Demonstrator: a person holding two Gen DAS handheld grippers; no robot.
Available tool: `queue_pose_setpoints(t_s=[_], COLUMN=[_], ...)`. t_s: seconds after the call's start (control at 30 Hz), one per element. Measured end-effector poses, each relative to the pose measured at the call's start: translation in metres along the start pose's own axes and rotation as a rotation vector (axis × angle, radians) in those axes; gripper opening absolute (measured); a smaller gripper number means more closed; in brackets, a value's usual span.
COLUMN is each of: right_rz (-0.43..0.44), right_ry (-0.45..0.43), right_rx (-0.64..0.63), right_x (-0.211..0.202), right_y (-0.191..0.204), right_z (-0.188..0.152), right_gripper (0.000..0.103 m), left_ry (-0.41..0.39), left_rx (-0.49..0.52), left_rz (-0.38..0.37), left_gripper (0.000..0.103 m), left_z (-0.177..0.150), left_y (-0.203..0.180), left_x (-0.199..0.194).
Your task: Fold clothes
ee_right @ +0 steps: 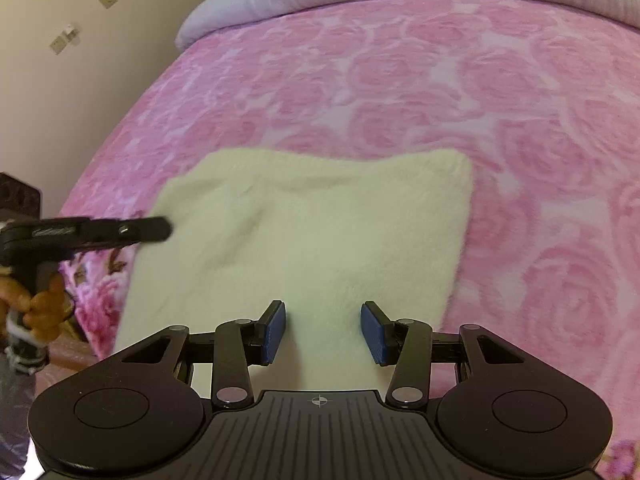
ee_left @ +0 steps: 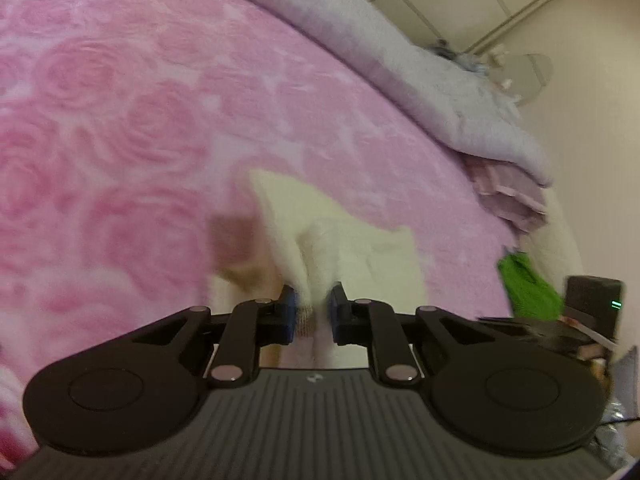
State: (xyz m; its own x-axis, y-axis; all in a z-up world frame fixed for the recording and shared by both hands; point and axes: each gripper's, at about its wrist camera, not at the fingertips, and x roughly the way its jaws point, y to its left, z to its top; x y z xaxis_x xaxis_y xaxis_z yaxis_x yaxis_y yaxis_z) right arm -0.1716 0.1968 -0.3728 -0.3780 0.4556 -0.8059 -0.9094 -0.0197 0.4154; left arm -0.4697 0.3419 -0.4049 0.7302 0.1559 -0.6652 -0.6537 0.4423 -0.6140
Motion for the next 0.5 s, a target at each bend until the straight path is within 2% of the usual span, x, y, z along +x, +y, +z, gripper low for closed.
queue_pose_setpoints(t_s=[0.17,0.5], right_rz=[-0.072,-0.142], right_ry=[0.025,0.015], right_rx=[-0.035,-0.024], right_x=[0.013,0.019], right_y=[0.015,0.024], right_z=[0.002,0.000], right_gripper=[0.047,0.047], left_ry=[0.019,0.000], left_rx=[-0.026,-0.056], left_rz=[0.011,0.007], left_gripper=[0.013,0.017], left_z=[-0.002,-0.008], left_y=[0.015,0.015], left_x=[0.008,0.008])
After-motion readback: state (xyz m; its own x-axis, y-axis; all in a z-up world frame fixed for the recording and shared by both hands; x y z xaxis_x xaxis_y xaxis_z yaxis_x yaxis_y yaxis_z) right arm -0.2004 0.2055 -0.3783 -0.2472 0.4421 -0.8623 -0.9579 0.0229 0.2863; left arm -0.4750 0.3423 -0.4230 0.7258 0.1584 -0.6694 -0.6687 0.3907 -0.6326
